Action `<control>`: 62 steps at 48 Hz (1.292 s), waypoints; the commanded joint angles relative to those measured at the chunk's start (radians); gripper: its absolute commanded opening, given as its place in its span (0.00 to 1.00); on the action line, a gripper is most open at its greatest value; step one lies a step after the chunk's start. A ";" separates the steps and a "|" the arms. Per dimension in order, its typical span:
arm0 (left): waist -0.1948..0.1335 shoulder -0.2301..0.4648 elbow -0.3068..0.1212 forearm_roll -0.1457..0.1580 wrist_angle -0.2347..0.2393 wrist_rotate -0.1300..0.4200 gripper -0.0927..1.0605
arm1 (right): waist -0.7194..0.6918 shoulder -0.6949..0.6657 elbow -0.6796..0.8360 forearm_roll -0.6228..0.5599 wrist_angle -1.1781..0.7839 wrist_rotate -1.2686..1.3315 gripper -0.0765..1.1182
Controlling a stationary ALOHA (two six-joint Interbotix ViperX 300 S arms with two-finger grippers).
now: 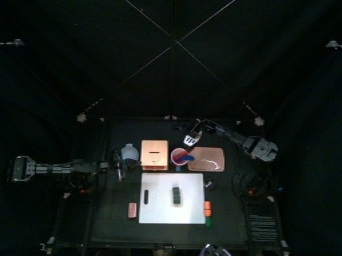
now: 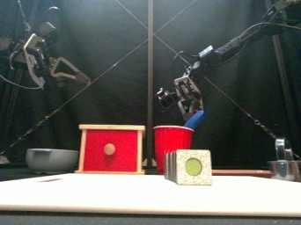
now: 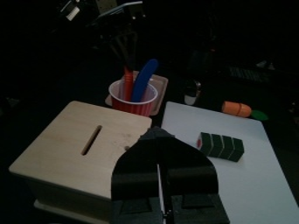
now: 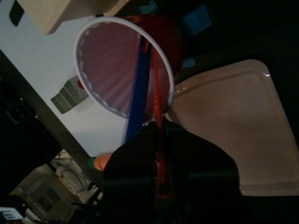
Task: Place sushi on board then cut the sushi with the knife then place the pieces on the plate
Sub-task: Grasp knife edge with left hand
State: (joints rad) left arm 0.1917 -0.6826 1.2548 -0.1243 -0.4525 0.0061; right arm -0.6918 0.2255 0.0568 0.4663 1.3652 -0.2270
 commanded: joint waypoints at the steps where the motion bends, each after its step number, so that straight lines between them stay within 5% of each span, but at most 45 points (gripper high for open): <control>1: 0.003 0.003 -0.012 0.002 -0.006 0.002 0.07 | 0.002 -0.026 -0.028 0.006 0.015 0.002 0.40; 32: 0.002 0.003 -0.011 0.002 -0.006 0.002 0.07 | 0.012 -0.040 -0.161 -0.035 0.114 0.067 0.39; 62: 0.002 0.003 -0.012 0.002 -0.006 -0.002 0.07 | 0.009 -0.201 -0.189 -0.080 0.150 0.094 0.39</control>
State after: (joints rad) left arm 0.1917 -0.6811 1.2563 -0.1243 -0.4525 0.0061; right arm -0.6826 0.0920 -0.1243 0.3835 1.5232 -0.1304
